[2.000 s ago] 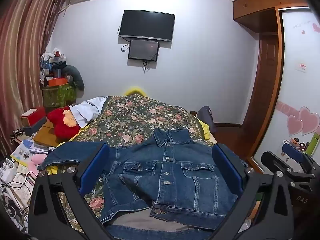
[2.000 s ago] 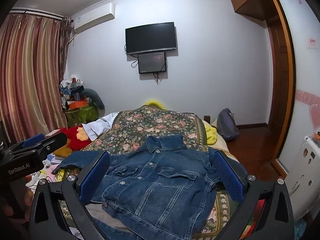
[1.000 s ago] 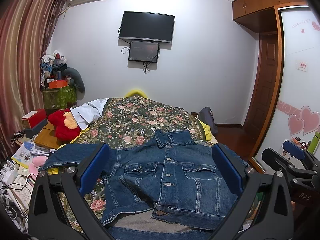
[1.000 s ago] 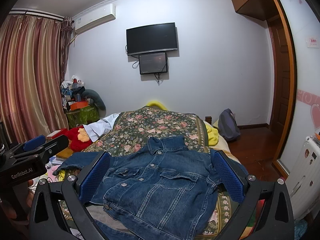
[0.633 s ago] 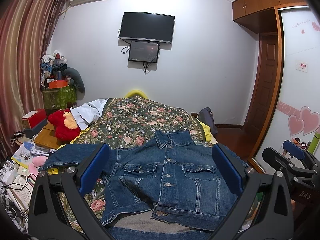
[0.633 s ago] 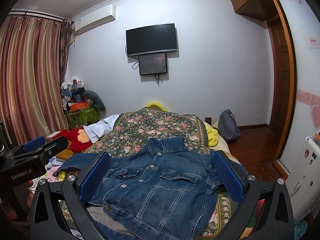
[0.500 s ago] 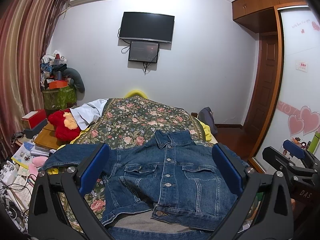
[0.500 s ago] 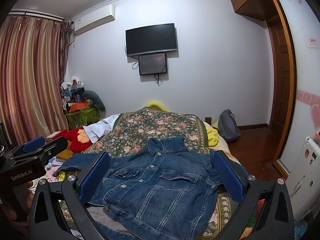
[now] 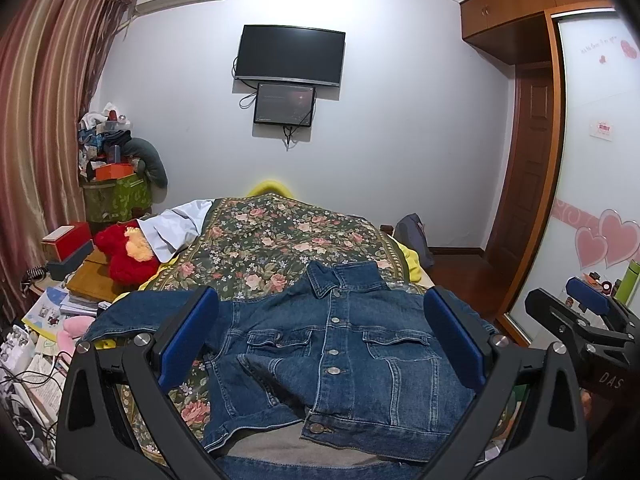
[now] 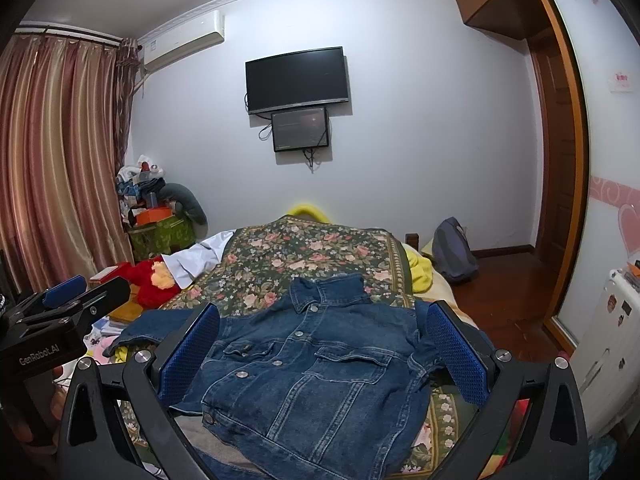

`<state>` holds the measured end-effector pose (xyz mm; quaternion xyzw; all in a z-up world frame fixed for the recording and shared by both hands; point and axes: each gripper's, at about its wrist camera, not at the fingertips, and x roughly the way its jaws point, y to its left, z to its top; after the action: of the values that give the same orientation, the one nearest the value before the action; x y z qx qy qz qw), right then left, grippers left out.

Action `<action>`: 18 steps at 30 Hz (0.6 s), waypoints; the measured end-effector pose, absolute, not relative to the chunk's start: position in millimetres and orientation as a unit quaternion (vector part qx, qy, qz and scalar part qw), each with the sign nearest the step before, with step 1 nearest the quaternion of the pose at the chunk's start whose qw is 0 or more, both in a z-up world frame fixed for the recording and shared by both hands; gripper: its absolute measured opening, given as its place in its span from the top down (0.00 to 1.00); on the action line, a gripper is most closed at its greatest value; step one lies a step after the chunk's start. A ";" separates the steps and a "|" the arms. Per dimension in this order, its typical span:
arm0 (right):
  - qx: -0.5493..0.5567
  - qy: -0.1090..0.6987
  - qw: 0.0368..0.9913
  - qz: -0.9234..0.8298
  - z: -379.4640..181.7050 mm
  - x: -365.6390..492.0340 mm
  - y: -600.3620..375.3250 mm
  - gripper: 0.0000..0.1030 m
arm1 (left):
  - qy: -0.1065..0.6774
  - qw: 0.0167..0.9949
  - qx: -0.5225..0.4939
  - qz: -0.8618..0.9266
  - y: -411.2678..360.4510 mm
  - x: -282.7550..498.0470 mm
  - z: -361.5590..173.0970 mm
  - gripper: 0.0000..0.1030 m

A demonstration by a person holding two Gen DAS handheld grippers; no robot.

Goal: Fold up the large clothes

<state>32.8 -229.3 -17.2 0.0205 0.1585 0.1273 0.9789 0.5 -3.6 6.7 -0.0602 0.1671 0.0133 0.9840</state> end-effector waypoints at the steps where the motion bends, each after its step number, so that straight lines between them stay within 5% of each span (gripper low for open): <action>1: 0.021 0.158 0.979 0.128 -17.4 32.8 -229.5 0.00 | 0.167 0.984 -0.060 0.013 -3.5 0.3 6.6 0.00; 18: 0.012 0.166 0.978 0.128 -19.0 36.7 -225.2 0.00 | 0.176 0.982 -0.065 0.012 2.3 10.9 2.8 0.00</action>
<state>36.7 -225.2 -19.0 0.0123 0.1661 0.1278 0.9777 10.9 2.3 2.8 -0.0650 0.1756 0.0124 0.9822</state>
